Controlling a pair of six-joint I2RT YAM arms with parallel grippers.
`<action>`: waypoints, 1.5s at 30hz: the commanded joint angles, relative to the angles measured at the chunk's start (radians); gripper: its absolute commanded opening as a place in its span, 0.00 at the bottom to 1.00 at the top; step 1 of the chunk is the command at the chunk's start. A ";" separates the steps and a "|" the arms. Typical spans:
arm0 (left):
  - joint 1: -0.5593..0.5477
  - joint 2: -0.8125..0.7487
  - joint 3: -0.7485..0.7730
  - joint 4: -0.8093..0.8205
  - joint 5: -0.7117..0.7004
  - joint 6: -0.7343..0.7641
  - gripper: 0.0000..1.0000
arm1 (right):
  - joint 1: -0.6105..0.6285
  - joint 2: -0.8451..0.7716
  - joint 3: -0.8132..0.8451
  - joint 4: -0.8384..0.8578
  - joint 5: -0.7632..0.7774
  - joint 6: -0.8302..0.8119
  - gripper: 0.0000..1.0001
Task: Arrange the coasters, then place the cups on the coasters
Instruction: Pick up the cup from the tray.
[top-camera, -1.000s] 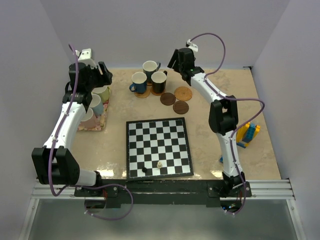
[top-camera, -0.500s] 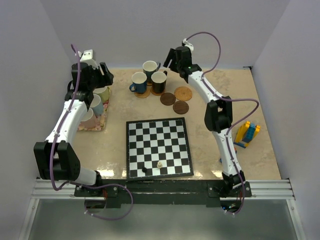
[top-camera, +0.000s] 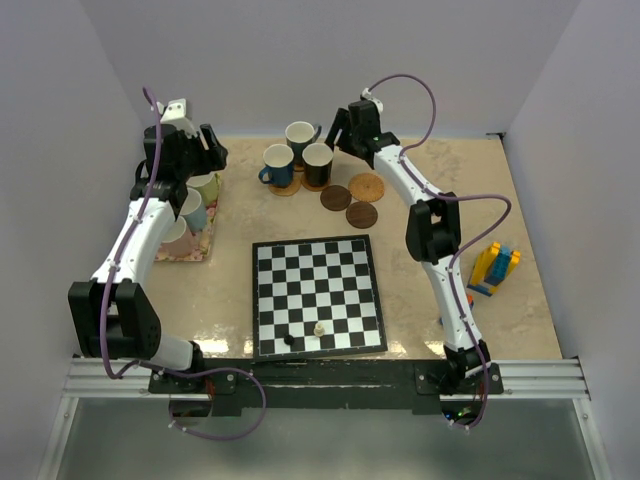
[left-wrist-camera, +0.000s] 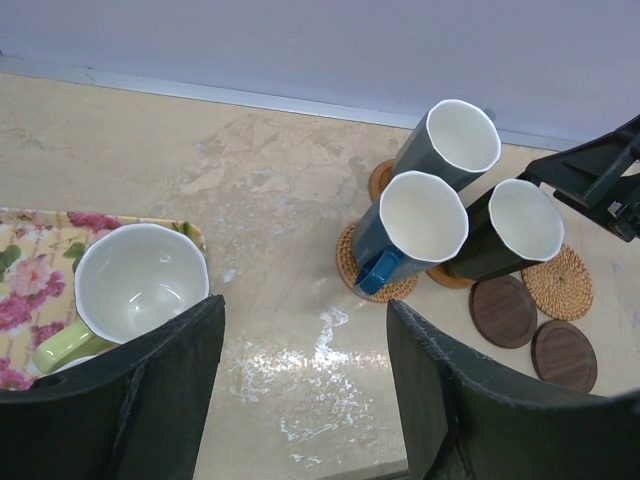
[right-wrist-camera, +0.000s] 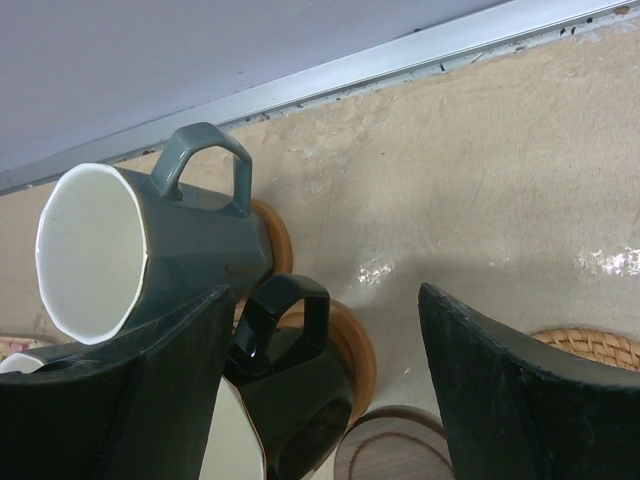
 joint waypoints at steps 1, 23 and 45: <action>0.005 0.001 0.045 0.036 0.005 -0.011 0.70 | -0.003 -0.004 0.056 0.007 -0.008 0.018 0.78; 0.005 -0.010 0.033 0.044 0.018 -0.008 0.70 | -0.003 0.002 0.059 -0.030 0.020 0.021 0.75; 0.005 -0.016 0.025 0.045 0.024 -0.008 0.70 | -0.003 -0.015 0.041 -0.039 0.060 0.018 0.72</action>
